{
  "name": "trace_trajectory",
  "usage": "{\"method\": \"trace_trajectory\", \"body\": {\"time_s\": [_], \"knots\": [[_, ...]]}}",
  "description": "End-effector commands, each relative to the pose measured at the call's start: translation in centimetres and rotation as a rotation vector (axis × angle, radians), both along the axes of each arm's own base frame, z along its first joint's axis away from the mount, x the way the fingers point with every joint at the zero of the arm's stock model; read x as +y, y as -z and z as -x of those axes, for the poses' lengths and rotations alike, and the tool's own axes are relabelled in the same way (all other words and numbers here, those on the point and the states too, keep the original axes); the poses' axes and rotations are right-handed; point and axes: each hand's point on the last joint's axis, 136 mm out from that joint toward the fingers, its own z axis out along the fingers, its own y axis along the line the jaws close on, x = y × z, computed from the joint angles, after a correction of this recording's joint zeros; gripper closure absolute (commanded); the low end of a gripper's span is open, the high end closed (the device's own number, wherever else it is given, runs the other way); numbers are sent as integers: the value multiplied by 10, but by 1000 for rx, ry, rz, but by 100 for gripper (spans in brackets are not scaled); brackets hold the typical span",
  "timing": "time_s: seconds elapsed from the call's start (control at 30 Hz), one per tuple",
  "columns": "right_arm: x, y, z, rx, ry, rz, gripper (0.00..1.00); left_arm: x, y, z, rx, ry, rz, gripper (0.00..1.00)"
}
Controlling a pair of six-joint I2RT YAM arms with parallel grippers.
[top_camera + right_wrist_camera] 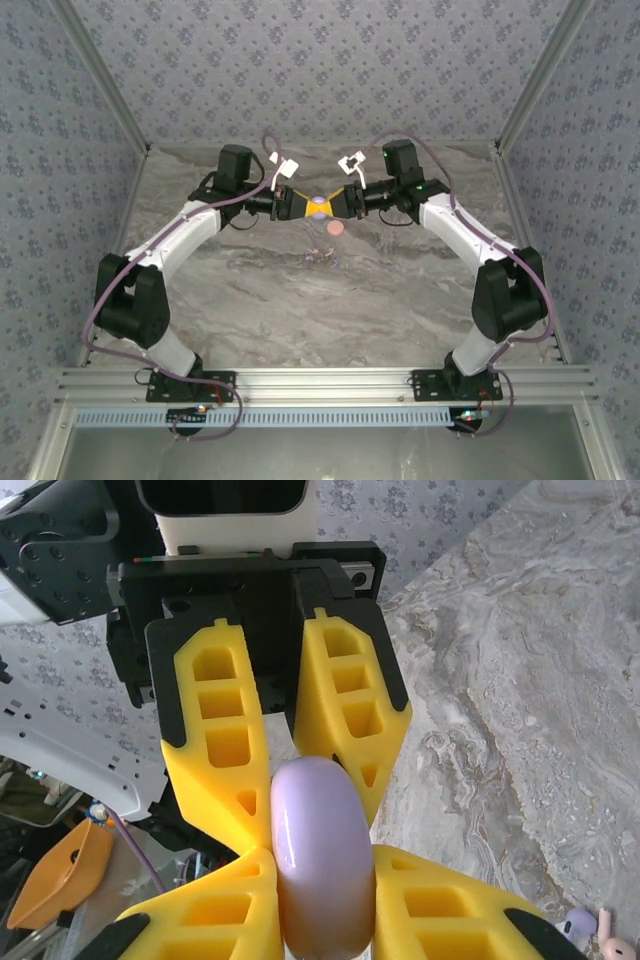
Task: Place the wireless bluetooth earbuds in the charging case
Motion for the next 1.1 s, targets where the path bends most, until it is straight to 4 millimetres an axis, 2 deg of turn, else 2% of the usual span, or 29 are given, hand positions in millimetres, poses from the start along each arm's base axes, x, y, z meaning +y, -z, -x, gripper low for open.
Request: {"method": "trace_trajectory", "body": {"time_s": [0.0,0.2,0.63,1.07], "knots": [[2,-15,3,-23,-18,-32,81,-1,-29,5,-91,9,35,76],[-2,-18,-3,-18,4,-44,84,-1,-30,10,-85,36,49,67],[-3,-22,-1,-19,-3,-42,86,3,-25,17,-86,38,28,56],[-6,-17,-8,-10,44,-1,90,10,-23,14,-91,-14,4,67]]}}
